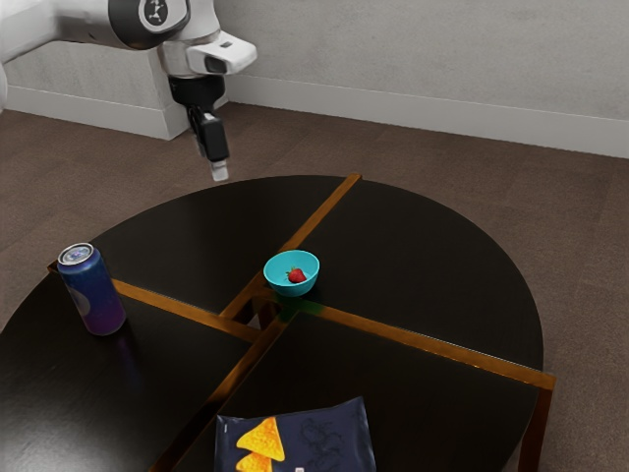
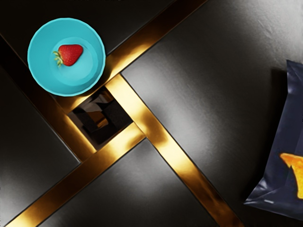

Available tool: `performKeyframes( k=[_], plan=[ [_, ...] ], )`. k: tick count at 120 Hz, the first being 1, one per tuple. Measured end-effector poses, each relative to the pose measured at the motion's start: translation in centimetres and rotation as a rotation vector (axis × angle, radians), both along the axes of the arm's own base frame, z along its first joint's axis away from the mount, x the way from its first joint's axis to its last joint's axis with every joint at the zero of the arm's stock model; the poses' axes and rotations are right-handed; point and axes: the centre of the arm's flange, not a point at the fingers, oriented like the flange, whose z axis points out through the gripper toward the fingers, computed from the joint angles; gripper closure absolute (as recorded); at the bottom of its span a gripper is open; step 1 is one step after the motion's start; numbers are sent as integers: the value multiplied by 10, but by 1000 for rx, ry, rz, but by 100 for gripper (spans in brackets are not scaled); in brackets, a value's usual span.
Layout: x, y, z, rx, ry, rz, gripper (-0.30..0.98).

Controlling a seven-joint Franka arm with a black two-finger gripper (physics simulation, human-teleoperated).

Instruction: Take strawberry from the bowl

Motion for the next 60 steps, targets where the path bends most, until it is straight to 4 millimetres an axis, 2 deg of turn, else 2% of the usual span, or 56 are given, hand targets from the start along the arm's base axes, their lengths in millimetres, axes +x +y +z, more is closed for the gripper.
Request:
performKeyframes(
  k=[17,27,30,34,38,40,44,47,60],
  plan=[
    [1,1,-2,-10,4,-51,0],
    [3,26,-3,-57,7,-34,0],
    [3,28,-2,-56,4,-48,0],
    [4,9,5,-25,-13,-116,0],
    [1,-31,13,21,-37,-229,1],
    [-2,-52,12,41,-37,-286,1],
    [-6,-77,-6,74,-17,-374,3],
    [-6,-78,-29,88,11,-412,5],
    [25,-10,-151,54,122,-454,11]
  ],
)
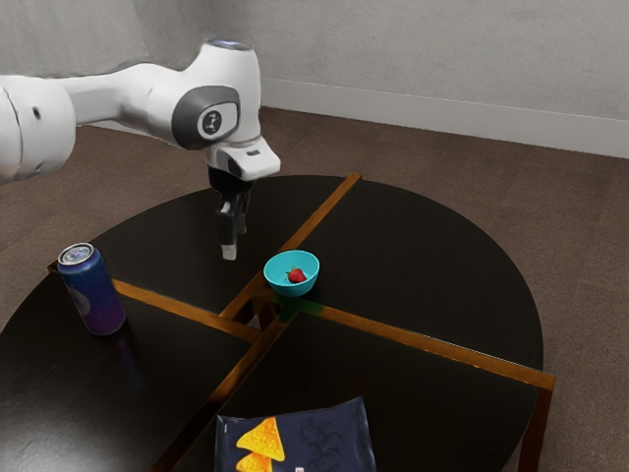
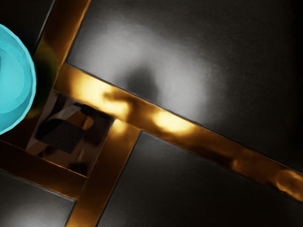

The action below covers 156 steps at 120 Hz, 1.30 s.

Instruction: Take strawberry from the bowl

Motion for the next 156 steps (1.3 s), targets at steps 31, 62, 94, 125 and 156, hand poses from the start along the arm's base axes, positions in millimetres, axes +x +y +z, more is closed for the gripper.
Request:
performKeyframes(
  k=[31,62,94,125,156],
  plan=[
    [59,-1,-50,-61,-89,-307,23],
    [81,8,-102,-64,-57,-576,36],
    [119,22,-133,-83,-101,-746,37],
    [126,17,-163,-112,-119,-856,37],
    [129,18,-176,-121,-128,-924,41]
  ],
)
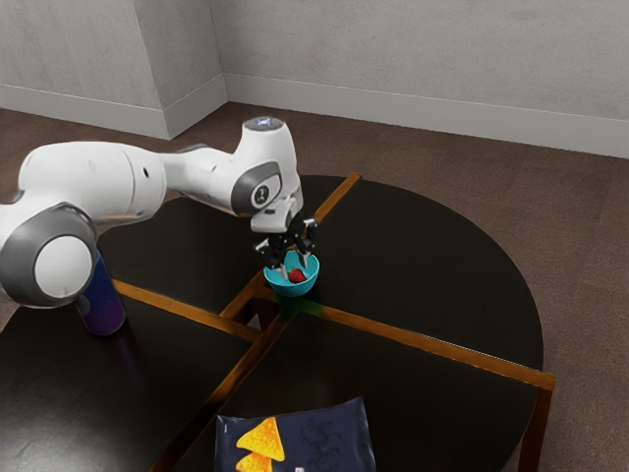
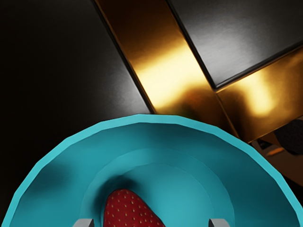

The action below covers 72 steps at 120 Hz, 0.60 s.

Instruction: Take strawberry from the bowl

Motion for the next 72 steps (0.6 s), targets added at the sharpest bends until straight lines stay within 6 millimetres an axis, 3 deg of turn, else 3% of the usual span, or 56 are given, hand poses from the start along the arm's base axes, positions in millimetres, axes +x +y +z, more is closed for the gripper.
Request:
performKeyframes(
  k=[72],
  plan=[
    [3,11,-21,-2,-11,-70,47]
  ],
)
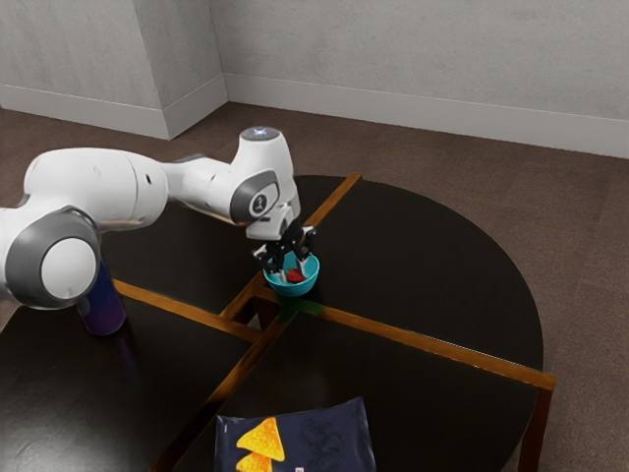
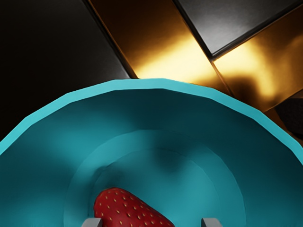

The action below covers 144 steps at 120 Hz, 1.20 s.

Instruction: Take strawberry from the bowl

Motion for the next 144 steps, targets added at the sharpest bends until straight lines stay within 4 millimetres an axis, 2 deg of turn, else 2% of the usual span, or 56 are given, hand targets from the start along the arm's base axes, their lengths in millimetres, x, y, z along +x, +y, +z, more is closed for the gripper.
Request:
performKeyframes(
  k=[22,53,71,90,102,112,135,144],
  plan=[
    [1,1,-1,-16,-10,-1,59],
    [3,0,1,-25,-26,-15,66],
    [4,0,30,-26,-66,-17,70],
    [-5,-15,72,-34,-104,-38,73],
    [-11,-41,90,-56,-123,-74,74],
    [-14,-71,95,-79,-127,-112,74],
    [-27,-159,73,-129,-99,-218,75],
    [-30,-178,68,-145,-101,-236,75]
  ],
)
